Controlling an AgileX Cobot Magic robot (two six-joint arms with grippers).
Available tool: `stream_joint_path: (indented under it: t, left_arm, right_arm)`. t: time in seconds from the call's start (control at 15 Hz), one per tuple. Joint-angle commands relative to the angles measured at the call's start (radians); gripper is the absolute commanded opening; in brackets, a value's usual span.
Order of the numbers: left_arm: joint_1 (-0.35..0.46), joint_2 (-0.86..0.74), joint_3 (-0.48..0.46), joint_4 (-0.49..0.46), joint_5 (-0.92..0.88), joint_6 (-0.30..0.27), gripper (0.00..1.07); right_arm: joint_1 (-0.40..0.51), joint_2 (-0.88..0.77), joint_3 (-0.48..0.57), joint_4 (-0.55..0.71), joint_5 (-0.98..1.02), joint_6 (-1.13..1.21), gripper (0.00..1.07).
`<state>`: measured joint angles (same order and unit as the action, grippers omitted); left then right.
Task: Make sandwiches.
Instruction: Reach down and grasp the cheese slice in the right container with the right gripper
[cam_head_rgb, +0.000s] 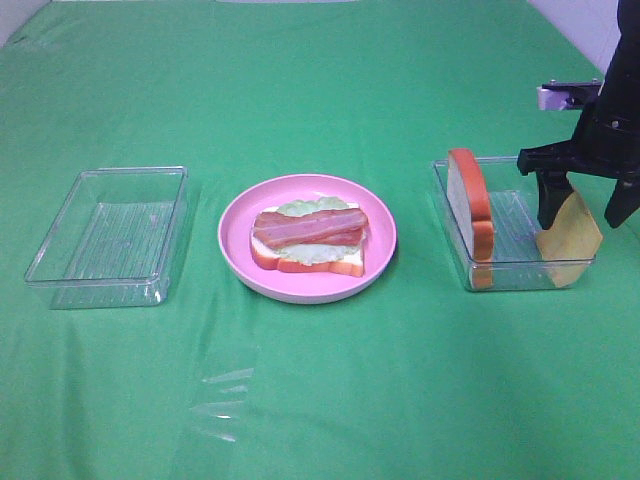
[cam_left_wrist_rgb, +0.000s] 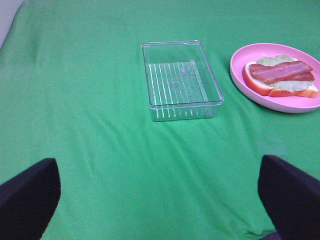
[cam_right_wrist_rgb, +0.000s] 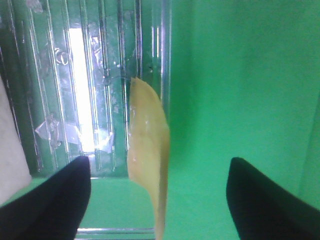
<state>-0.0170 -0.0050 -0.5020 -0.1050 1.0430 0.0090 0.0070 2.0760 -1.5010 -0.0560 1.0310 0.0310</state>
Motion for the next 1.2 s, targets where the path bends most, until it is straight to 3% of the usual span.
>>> stream_joint_path:
  t: [0.07, 0.13, 0.6, 0.67, 0.73, 0.87, 1.2]
  left_arm:
    - [-0.002, -0.019, 0.002, -0.003, -0.009, -0.002, 1.00]
    - [-0.002, -0.019, 0.002, -0.003, -0.009, -0.002, 1.00]
    - [-0.002, -0.019, 0.002, -0.003, -0.009, -0.002, 1.00]
    - [-0.002, -0.019, 0.002, -0.003, -0.009, -0.002, 1.00]
    - [-0.002, -0.019, 0.002, -0.003, -0.009, -0.002, 1.00]
    - [-0.002, -0.019, 0.002, -0.003, -0.009, -0.002, 1.00]
    - [-0.002, -0.019, 0.002, -0.003, -0.009, -0.002, 1.00]
  right_arm:
    - [-0.003, 0.004, 0.009, -0.020, 0.001, -0.009, 0.54]
    - [-0.003, 0.004, 0.009, -0.022, 0.000, -0.009, 0.48]
    - [-0.001, 0.004, 0.009, -0.018, 0.016, -0.009, 0.42]
    - [-0.001, 0.004, 0.009, -0.018, 0.016, -0.009, 0.36]
    - [-0.001, 0.004, 0.009, -0.018, 0.016, -0.009, 0.21]
    - [-0.001, 0.004, 0.009, -0.018, 0.019, -0.009, 0.01]
    - [-0.001, -0.006, 0.007, -0.018, 0.026, -0.008, 0.00]
